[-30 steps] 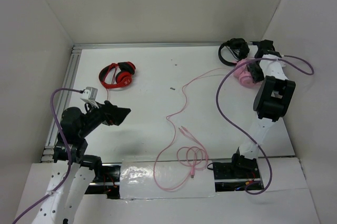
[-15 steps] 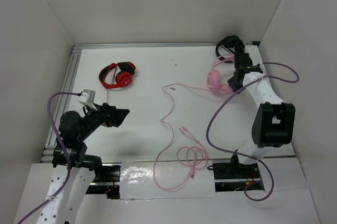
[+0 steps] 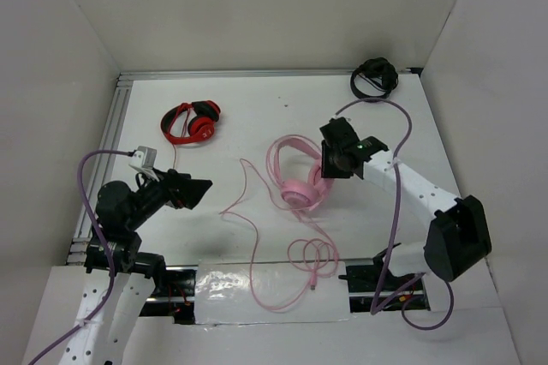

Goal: Wrap the headphones

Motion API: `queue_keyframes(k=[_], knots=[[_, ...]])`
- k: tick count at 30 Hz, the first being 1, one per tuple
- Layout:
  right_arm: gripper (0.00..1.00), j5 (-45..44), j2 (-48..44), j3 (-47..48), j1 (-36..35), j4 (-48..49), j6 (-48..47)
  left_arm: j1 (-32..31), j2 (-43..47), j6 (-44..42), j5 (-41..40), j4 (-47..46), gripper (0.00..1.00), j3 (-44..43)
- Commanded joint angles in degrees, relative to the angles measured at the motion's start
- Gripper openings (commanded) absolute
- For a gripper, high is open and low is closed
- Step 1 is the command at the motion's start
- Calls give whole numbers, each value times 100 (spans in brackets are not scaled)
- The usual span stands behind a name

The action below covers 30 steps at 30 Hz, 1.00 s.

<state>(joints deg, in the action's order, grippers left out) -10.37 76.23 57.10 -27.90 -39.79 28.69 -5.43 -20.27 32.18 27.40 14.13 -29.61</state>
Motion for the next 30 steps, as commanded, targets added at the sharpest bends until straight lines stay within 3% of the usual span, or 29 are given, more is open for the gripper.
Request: queue_keyframes(k=[1, 10, 12, 15, 17, 20, 21, 24, 29, 30], knots=[[9, -606, 365, 582, -180, -81, -1206, -11, -56, 60, 222, -226, 99, 25], [12, -1327, 1272, 820, -84, -213, -884, -19, -91, 51, 152, -200, 99, 34], [13, -1572, 1289, 968, 56, -396, -376, -19, -100, 51, 169, -200, 99, 25], [12, -873, 1298, 1066, 548, -705, 1022, -19, -82, 34, 170, -191, 99, 25], [11, -1044, 1123, 778, 672, -741, 1918, -19, -65, 68, 100, -148, 99, 7], [22, -643, 746, 383, 751, -505, 2387, -19, -21, 86, 99, -165, 99, 34], [35, -346, 631, 268, 760, -425, 2474, -19, -12, 78, 99, -174, 99, 42], [58, 60, 210, -163, 786, -56, 2510, -19, -21, 77, 99, -156, 99, 25], [73, 386, -177, -331, 637, 112, 2326, -19, -21, 86, 116, -174, 99, 42], [92, 430, -335, -288, 558, 112, 2099, -19, -21, 78, 117, -174, 99, 43]])
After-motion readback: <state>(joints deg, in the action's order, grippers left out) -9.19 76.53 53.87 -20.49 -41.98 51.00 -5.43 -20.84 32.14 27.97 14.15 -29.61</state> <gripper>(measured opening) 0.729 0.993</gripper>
